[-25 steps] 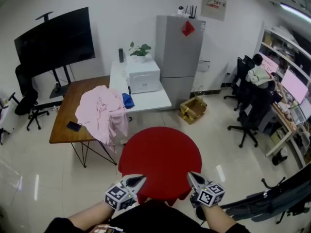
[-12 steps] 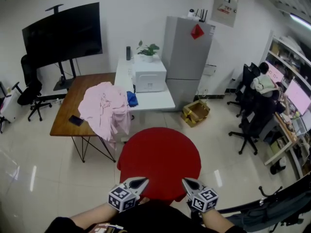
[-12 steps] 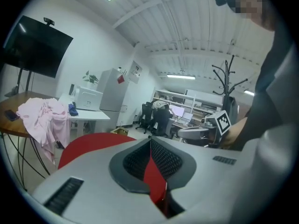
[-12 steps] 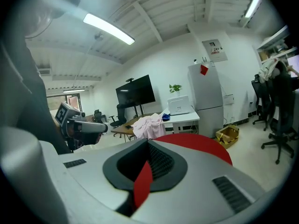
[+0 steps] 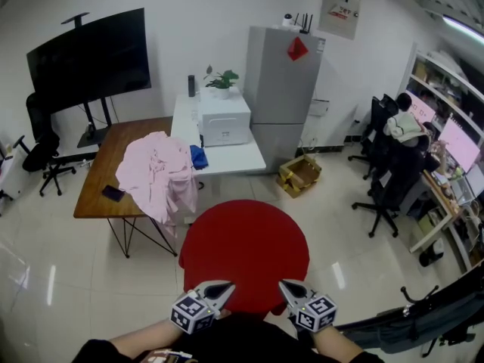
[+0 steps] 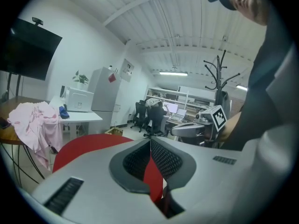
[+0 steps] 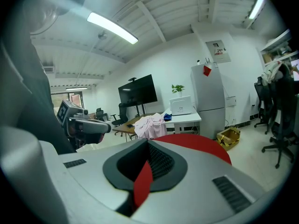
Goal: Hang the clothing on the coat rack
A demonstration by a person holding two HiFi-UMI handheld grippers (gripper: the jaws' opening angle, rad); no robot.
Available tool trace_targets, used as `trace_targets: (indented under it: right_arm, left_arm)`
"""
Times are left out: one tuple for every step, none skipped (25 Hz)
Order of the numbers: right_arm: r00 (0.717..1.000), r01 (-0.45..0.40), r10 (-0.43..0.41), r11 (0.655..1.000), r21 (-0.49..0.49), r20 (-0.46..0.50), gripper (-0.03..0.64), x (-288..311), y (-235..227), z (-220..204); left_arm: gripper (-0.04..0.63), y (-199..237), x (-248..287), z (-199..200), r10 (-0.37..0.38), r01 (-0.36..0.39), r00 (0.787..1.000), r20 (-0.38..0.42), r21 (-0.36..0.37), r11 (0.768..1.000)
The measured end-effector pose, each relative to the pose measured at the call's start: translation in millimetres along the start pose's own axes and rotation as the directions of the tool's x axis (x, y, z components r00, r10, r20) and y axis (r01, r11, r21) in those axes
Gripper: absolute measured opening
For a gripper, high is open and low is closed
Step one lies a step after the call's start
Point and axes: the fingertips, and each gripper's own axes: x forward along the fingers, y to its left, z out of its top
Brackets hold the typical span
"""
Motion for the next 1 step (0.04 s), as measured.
trace_targets:
  right_arm:
    - [1.000,0.000,0.000,1.000,-0.001,0.001,0.003,-0.1,-0.6,1.0]
  left_arm:
    - [0.000,0.4,0.6,1.2,-0.001,0.001,1.000,0.000,0.001,1.000]
